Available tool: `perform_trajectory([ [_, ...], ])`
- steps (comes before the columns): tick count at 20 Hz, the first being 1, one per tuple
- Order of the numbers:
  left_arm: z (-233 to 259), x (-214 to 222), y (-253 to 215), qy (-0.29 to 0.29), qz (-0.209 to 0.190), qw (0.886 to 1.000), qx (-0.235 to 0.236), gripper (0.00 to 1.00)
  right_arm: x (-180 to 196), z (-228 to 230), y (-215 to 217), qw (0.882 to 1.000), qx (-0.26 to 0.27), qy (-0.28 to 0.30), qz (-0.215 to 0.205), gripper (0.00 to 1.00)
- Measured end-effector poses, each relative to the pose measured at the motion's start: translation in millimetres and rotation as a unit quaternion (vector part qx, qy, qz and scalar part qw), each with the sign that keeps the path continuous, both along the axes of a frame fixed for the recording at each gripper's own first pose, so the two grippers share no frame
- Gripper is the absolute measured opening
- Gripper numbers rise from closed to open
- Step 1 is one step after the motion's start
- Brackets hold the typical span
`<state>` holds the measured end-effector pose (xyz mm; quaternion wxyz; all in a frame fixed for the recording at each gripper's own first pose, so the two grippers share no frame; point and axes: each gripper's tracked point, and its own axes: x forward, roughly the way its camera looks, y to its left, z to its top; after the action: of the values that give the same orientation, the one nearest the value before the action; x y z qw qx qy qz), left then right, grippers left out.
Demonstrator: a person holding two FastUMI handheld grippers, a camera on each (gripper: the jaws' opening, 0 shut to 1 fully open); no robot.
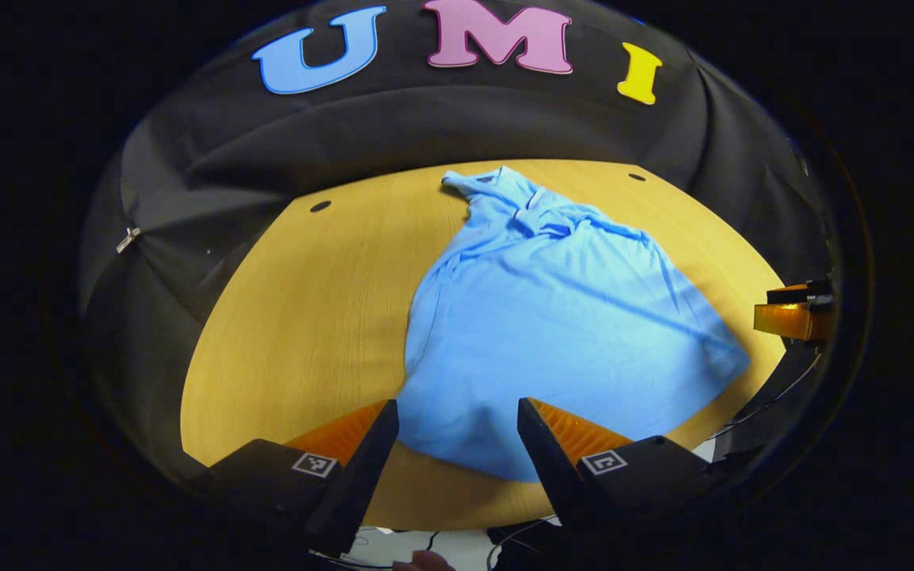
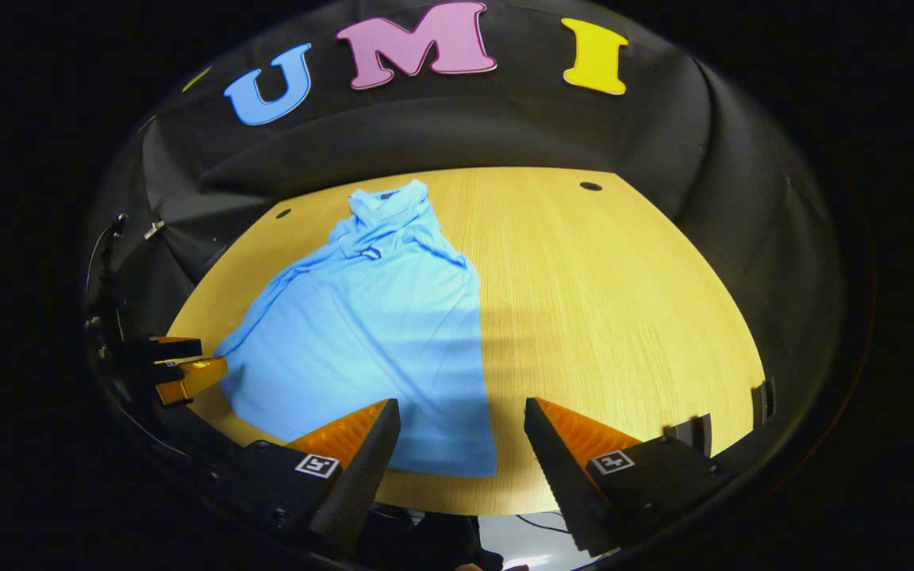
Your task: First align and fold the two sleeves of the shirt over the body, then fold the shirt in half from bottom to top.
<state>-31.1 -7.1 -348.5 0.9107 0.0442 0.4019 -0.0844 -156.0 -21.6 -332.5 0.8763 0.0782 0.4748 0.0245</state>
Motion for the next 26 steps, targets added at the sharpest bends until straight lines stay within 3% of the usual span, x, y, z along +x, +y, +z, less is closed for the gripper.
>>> perform_trajectory([
  [8,-26,3,20,0.031,0.026,0.999,0.018,0.96,-21,-31,13,0.999,-0.006,0.039,0.025,0.98],
  [14,-36,10,18,0.045,0.018,0.999,0.013,0.95,-25,-45,13,0.998,-0.009,0.054,0.036,0.98],
  [20,-41,6,12,0.069,0.033,0.997,-0.025,0.94,-23,-51,18,0.996,-0.027,0.048,0.073,0.98],
  [21,-38,6,8,0.072,0.041,0.996,-0.033,0.90,-22,-49,20,0.996,-0.027,0.049,0.075,0.93],
  [22,-43,4,8,0.077,0.038,0.996,-0.031,0.67,-22,-50,23,0.995,-0.024,0.047,0.080,0.82],
  [23,-40,4,3,0.073,0.026,0.997,-0.029,0.68,-21,-49,26,0.995,-0.020,0.045,0.086,0.78],
  [24,-42,3,-3,0.075,0.015,0.997,-0.026,0.55,-21,-50,30,0.995,-0.014,0.046,0.088,0.54],
  [25,-41,2,-8,0.072,0.006,0.997,-0.021,0.42,-20,-49,35,0.995,-0.005,0.045,0.089,0.41],
  [26,-41,0,-9,0.068,0.003,0.998,-0.009,0.23,-21,-48,38,0.995,0.001,0.045,0.092,0.25],
])
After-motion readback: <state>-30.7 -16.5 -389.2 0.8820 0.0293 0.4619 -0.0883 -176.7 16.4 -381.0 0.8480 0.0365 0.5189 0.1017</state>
